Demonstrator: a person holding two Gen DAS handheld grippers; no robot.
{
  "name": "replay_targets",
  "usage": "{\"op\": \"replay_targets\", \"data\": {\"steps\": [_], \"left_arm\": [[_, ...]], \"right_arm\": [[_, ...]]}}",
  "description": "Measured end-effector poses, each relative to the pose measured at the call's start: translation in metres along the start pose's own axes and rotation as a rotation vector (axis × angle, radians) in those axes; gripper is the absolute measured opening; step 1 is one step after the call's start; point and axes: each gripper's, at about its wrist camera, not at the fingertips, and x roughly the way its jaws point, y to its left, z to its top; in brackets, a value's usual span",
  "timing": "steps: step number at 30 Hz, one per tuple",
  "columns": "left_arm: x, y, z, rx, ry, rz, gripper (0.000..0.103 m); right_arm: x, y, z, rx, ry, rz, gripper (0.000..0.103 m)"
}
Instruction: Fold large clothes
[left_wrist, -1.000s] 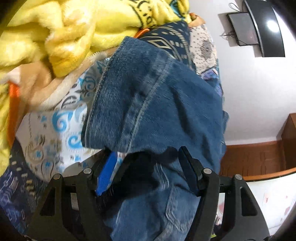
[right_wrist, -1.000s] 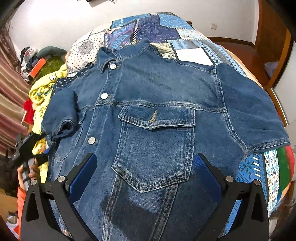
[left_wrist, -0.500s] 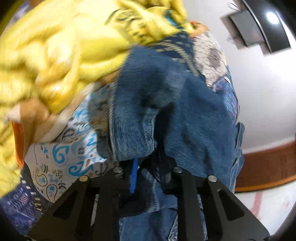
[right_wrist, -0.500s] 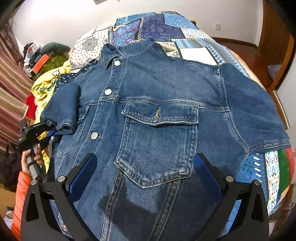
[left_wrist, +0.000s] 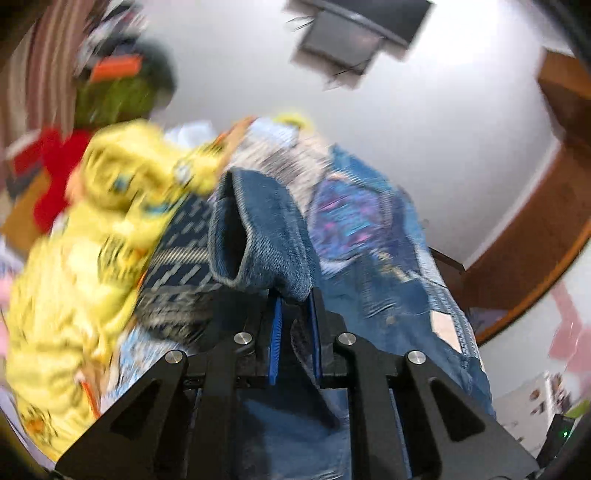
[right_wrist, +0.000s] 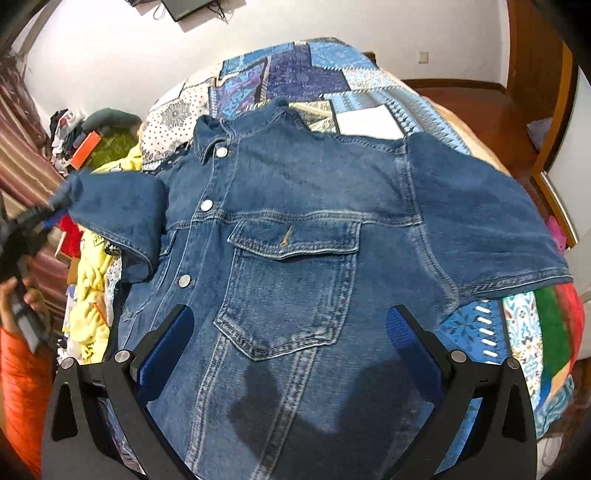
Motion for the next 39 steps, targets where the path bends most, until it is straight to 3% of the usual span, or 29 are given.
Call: {"op": "replay_targets", "data": {"steps": [3, 7, 11, 12, 17, 23, 25, 28, 31, 36, 39], "left_arm": [[-0.003, -0.064, 0.004, 0.158, -0.069, 0.035, 0.013], [0.011, -0.127, -0.007, 0.263, -0.049, -0.038, 0.012], [0.039, -0.181, -0.039, 0.319, 0.053, -0.138, 0.010], [0.046, -0.191, -0.049, 0.333, 0.077, -0.152, 0.000], [0.085, -0.242, -0.104, 0.420, 0.211, -0.196, 0.000], [0.105, -0.274, -0.150, 0.472, 0.386, -0.324, 0.000], [0.098, -0.285, -0.161, 0.511, 0.414, -0.345, 0.000], [0.083, -0.291, -0.169, 0.595, 0.393, -0.323, 0.001], [0.074, -0.282, -0.166, 0.625, 0.384, -0.294, 0.008], [0.070, -0.246, -0.149, 0.585, 0.351, -0.215, 0.050], [0.065, -0.213, -0.140, 0.543, 0.321, -0.137, 0.060]], "right_arm": [[-0.008, -0.006, -0.001, 0.004, -0.023, -0.001, 0.103], [-0.015, -0.018, -0.004, 0.032, -0.033, 0.014, 0.103], [-0.023, -0.034, -0.005, 0.059, -0.051, -0.007, 0.103], [-0.025, -0.038, -0.005, 0.067, -0.055, -0.010, 0.103], [-0.034, -0.062, -0.007, 0.115, -0.068, -0.036, 0.103], [-0.037, -0.090, -0.012, 0.158, -0.061, -0.088, 0.103], [-0.036, -0.099, -0.013, 0.173, -0.056, -0.104, 0.103], [-0.035, -0.111, -0.015, 0.203, -0.051, -0.121, 0.103], [-0.036, -0.118, -0.016, 0.215, -0.051, -0.135, 0.103], [-0.040, -0.130, -0.015, 0.231, -0.066, -0.154, 0.103], [-0.042, -0.139, -0.013, 0.235, -0.076, -0.170, 0.103]]}}
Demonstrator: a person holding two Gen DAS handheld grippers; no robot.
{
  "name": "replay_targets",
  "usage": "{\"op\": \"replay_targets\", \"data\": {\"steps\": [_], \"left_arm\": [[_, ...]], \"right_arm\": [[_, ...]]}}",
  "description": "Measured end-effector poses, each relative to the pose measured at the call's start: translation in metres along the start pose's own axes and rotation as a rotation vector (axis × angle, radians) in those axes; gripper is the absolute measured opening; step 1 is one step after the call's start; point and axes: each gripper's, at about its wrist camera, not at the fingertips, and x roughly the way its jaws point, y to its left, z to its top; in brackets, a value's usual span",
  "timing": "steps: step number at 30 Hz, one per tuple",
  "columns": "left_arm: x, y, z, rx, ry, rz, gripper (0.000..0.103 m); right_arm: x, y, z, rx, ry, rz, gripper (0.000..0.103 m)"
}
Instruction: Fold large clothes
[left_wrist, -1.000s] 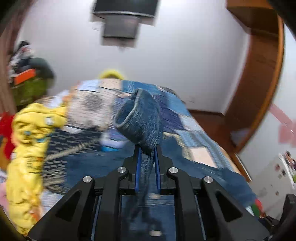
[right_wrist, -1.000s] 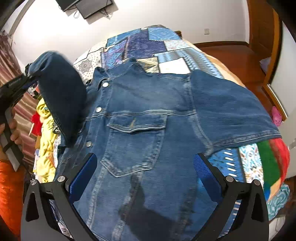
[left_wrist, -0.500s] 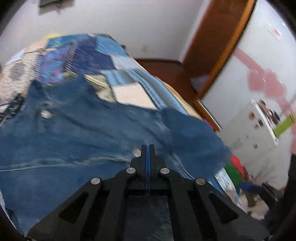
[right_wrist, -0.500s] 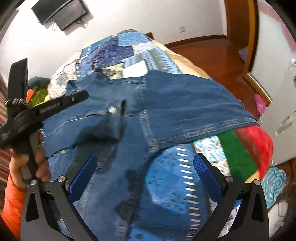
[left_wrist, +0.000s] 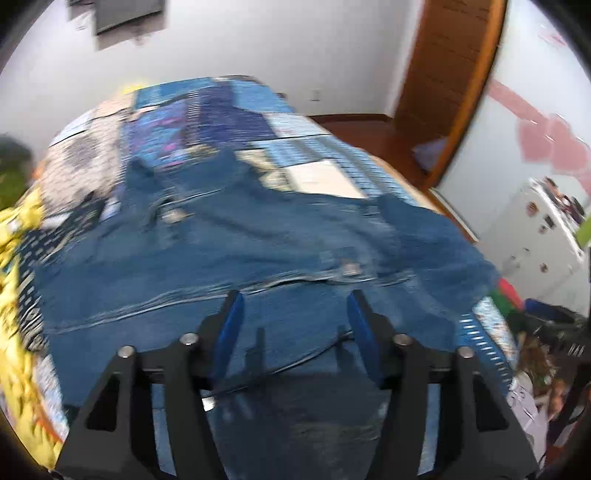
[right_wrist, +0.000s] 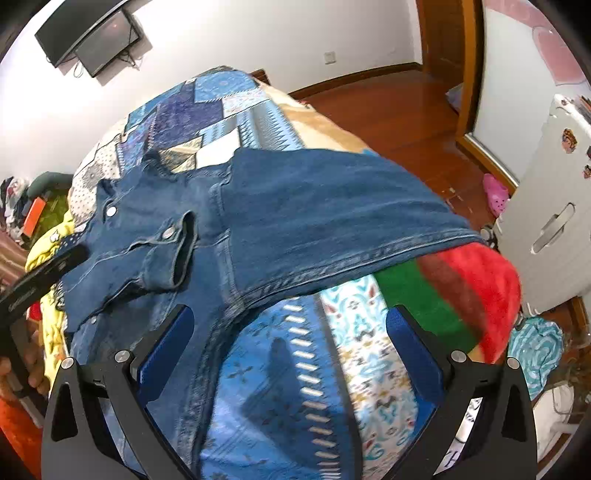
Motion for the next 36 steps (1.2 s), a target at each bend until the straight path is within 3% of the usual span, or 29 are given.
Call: {"op": "replay_targets", "data": {"steps": [7, 17, 21, 27, 29, 31, 34, 36], "left_arm": [[-0.012, 0.061, -0.035, -0.127, 0.021, 0.102, 0.070], [-0.016, 0.093, -0.081, -0.182, 0.070, 0.204, 0.073], [-0.018, 0.099, -0.095, -0.226, 0.085, 0.179, 0.073], [-0.019, 0.105, -0.104, -0.283, 0.099, 0.176, 0.073], [-0.021, 0.104, -0.106, -0.288, 0.100, 0.184, 0.073], [-0.024, 0.103, -0.108, -0.280, 0.095, 0.194, 0.073], [-0.026, 0.101, -0.112, -0.263, 0.094, 0.210, 0.073], [-0.027, 0.101, -0.113, -0.258, 0.095, 0.211, 0.073]], "right_arm": [[0.008, -0.031, 0.011, 0.037, 0.001, -0.070, 0.103], [0.042, -0.084, 0.027, 0.209, 0.091, -0.009, 0.103], [0.058, -0.101, 0.035, 0.279, 0.107, 0.042, 0.102], [0.078, -0.117, 0.046, 0.323, 0.079, 0.032, 0.083], [0.080, -0.122, 0.050, 0.350, 0.029, -0.033, 0.057], [0.082, -0.120, 0.054, 0.328, 0.010, -0.106, 0.048], [0.079, -0.116, 0.059, 0.303, -0.019, -0.148, 0.030], [0.074, -0.110, 0.063, 0.278, -0.037, -0.160, 0.025]]}}
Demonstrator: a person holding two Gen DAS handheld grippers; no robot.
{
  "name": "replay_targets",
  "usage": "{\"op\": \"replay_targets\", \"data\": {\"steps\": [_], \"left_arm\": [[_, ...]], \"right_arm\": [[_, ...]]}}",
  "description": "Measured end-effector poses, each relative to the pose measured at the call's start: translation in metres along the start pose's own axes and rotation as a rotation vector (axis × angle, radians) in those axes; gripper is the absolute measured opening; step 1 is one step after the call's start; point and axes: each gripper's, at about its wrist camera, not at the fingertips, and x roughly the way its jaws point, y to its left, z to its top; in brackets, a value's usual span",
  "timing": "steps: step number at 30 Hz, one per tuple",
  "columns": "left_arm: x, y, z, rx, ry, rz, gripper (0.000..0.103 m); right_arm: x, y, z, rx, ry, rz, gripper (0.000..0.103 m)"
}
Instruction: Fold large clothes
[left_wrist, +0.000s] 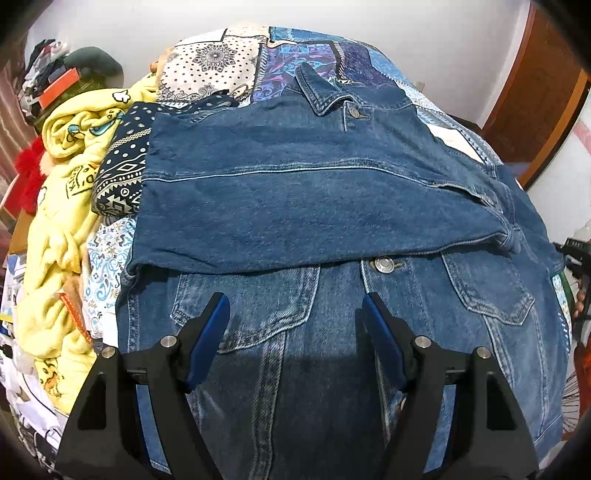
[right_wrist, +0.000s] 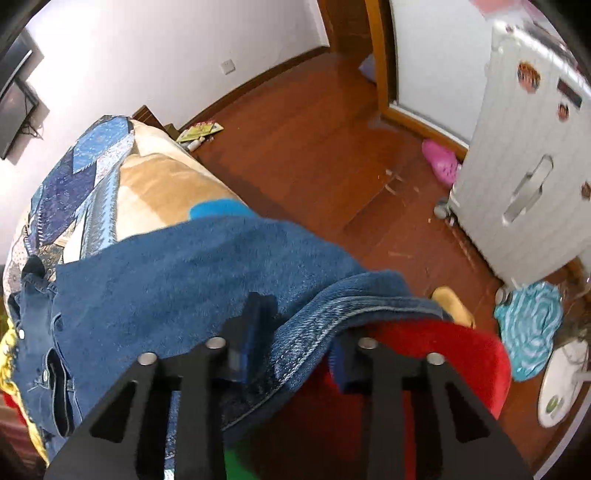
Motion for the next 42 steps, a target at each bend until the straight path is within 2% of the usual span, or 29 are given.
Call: {"op": "replay_targets", "data": {"steps": [4, 10, 13, 16, 18, 24, 28, 32, 36, 42], "left_arm": [[-0.002, 0.003, -0.003, -0.001, -0.007, -0.006, 0.073], [-0.004, 0.006, -0.010, 0.003, -0.017, -0.008, 0.073], [-0.010, 0.008, -0.014, 0.012, -0.032, -0.018, 0.073], [-0.017, 0.013, -0.019, 0.019, -0.049, -0.031, 0.074], [-0.023, 0.018, -0.023, 0.019, -0.064, -0.041, 0.079], [-0.040, 0.037, -0.034, 0.032, -0.105, -0.014, 0.082], [-0.047, 0.055, -0.042, 0.001, -0.112, -0.004, 0.083], [-0.049, 0.070, -0.049, -0.034, -0.109, 0.008, 0.084], [-0.053, 0.076, -0.052, -0.046, -0.122, 0.021, 0.084], [-0.065, 0.057, -0.046, 0.011, -0.176, 0.058, 0.084]], "right_arm": [[-0.025, 0.011, 0.005, -0.065, -0.066, 0.023, 0.018], [-0.092, 0.056, 0.015, -0.169, -0.200, 0.153, 0.013], [-0.131, 0.098, 0.016, -0.255, -0.263, 0.217, 0.012], [-0.153, 0.133, 0.011, -0.313, -0.289, 0.289, 0.012], [-0.166, 0.165, 0.004, -0.352, -0.290, 0.355, 0.012], [-0.154, 0.245, -0.038, -0.432, -0.177, 0.527, 0.011], [-0.121, 0.291, -0.083, -0.503, -0.062, 0.575, 0.011], [-0.090, 0.318, -0.127, -0.581, 0.064, 0.569, 0.011], [-0.065, 0.323, -0.163, -0.651, 0.155, 0.523, 0.011], [-0.051, 0.312, -0.181, -0.722, 0.269, 0.477, 0.011]]}}
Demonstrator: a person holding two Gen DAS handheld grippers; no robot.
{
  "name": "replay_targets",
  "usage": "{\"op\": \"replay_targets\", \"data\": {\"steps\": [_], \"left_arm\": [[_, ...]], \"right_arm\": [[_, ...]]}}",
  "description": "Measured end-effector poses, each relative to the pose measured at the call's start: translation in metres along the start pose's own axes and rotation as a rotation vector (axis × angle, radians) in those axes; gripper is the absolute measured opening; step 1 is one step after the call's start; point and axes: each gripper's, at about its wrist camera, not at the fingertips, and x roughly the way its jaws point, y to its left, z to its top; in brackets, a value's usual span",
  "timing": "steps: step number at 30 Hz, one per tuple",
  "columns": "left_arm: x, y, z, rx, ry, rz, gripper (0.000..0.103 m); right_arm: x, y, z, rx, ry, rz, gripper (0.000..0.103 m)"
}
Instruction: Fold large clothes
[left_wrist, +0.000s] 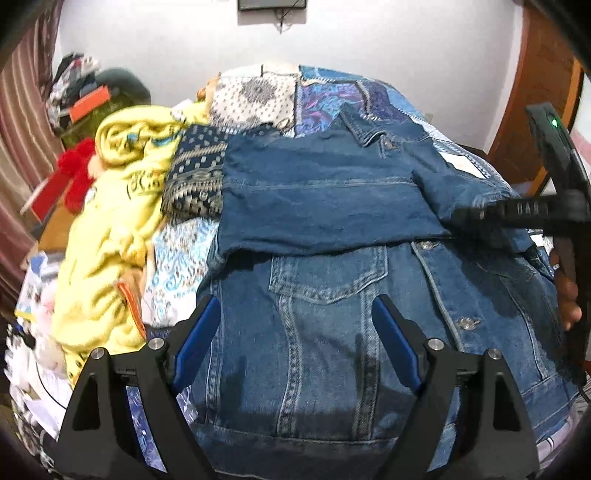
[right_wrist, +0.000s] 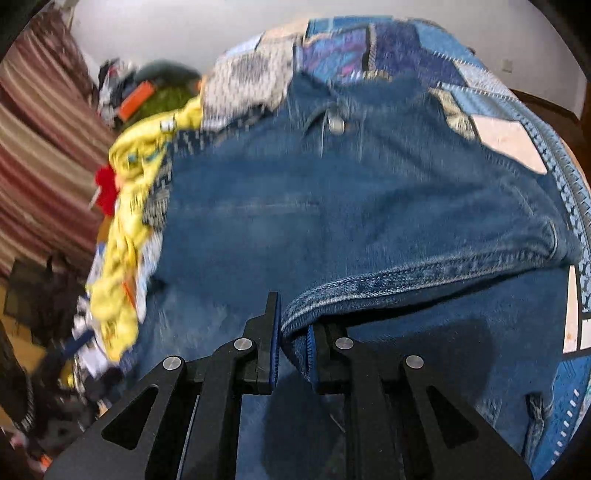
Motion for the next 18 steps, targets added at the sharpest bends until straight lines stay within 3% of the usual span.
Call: {"op": "replay_targets", "data": {"steps": [6, 9, 13, 18], "left_arm": [[-0.008, -0.029, 0.020, 0.065, -0.036, -0.032, 0.084], [-0.013, -0.048, 0.033, 0.105, -0.054, -0.046, 0.086], [-0.016, -0.078, 0.056, 0.148, -0.055, -0.072, 0.099], [-0.003, -0.118, 0.085, 0.207, -0.028, -0.114, 0.100]], "right_arm": [[-0.014, -0.009, -0.019, -0.026, 0.106, 0.032, 0.013], [-0.030, -0.016, -0.028, -0.028, 0.100, 0.039, 0.018], [-0.058, -0.030, -0.033, -0.027, 0.014, -0.007, 0.043], [-0.100, -0.057, -0.036, -0.028, -0.131, -0.159, 0.054]]}}
